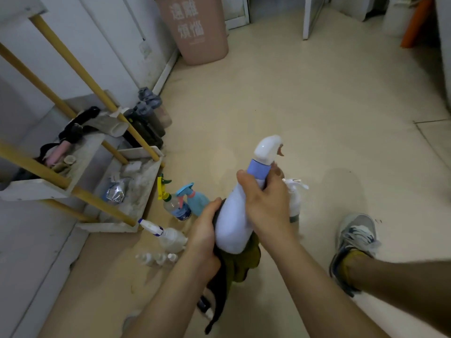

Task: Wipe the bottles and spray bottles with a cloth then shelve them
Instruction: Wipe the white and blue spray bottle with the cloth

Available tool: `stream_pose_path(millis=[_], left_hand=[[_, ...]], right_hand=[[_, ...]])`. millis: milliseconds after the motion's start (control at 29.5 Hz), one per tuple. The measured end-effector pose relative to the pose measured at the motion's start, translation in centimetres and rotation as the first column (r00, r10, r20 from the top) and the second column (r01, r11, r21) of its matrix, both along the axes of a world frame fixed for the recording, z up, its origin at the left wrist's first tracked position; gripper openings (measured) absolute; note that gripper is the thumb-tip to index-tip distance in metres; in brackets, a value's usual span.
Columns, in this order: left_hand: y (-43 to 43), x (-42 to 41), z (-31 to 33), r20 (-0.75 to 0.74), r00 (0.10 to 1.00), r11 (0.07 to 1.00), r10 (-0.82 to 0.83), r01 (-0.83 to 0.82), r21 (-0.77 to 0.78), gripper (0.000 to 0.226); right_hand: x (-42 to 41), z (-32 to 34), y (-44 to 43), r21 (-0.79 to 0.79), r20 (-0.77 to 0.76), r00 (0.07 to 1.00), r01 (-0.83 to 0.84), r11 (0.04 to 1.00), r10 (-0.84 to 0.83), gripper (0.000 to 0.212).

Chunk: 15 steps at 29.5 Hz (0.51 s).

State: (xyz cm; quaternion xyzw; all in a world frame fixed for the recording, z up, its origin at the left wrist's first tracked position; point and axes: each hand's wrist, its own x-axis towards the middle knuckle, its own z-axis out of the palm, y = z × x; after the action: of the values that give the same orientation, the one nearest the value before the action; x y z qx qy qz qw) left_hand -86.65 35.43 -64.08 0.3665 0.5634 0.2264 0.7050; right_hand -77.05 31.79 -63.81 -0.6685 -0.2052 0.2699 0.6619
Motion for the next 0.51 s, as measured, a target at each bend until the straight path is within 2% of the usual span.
stream_pose_path(millis=[136, 203, 305, 373, 508], left_hand=[[1.0, 1.6, -0.4, -0.148, 0.978, 0.987, -0.146, 0.155, 0.049, 0.032], [1.5, 2.2, -0.5, -0.283, 0.944, 0.955, -0.168, 0.227, 0.189, 0.033], [2.3, 2.6, -0.5, -0.334, 0.905, 0.872, -0.265, 0.373, 0.316, 0.02], [3.1, 2.9, -0.3, -0.316, 0.914, 0.862, -0.254, 0.362, 0.354, 0.003], [5.6, 4.2, -1.7, -0.255, 0.943, 0.895, -0.213, 0.293, 0.335, 0.031]], right_hand=[[2.4, -0.1, 0.4, -0.033, -0.123, 0.983, -0.144, 0.989, 0.139, 0.02], [4.1, 0.3, 0.7, -0.086, -0.165, 0.965, -0.219, 0.972, 0.203, 0.025], [6.4, 2.5, 1.5, -0.18, 0.01, 0.949, -0.308, 0.934, 0.315, 0.03], [8.1, 4.6, 2.0, -0.16, 0.166, 0.936, -0.285, 0.945, 0.31, 0.03], [13.0, 6.7, 2.5, 0.024, 0.332, 0.943, -0.021, 0.999, 0.012, 0.021]])
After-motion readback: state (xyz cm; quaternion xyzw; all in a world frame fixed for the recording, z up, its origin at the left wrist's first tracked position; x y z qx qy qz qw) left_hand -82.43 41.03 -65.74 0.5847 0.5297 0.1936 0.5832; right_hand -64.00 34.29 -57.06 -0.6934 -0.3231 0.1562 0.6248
